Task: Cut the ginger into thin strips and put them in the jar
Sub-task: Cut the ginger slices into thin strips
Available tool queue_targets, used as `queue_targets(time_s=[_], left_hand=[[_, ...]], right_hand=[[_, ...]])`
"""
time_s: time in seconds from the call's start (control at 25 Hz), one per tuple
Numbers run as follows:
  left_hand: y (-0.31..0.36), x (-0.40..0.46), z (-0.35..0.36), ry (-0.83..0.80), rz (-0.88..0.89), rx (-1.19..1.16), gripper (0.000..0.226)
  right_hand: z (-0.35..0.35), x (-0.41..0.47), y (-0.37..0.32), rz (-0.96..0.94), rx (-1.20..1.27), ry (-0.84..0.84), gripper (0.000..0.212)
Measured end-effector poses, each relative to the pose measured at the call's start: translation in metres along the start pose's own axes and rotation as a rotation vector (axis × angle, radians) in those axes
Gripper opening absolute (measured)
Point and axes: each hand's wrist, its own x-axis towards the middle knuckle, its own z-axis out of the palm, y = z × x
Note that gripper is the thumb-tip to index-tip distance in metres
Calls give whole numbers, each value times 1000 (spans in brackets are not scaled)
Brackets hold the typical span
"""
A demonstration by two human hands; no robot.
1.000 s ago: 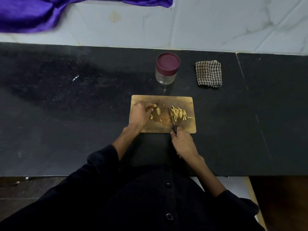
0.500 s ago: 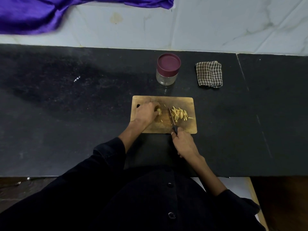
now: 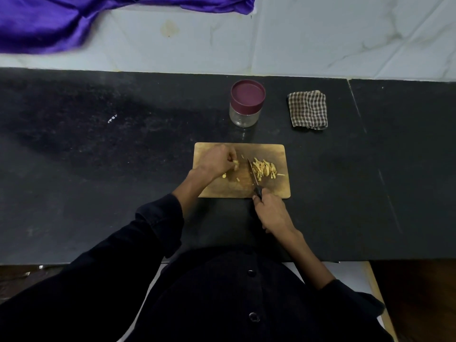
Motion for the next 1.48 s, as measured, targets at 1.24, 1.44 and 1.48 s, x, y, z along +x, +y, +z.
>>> queue_targets(time_s=[1.24,1.44,1.48], left_hand=[[2,-28,45,226,-21,14,17],[5,-29,42,310,12,-59,23],[6,-27,41,294,20,-54,24]], right_hand=[[8,-4,-6,-24,-19,-24,21],[11,-2,-3,-23,-18,1,19],[10,-1,-2,-16,-14,4,19]])
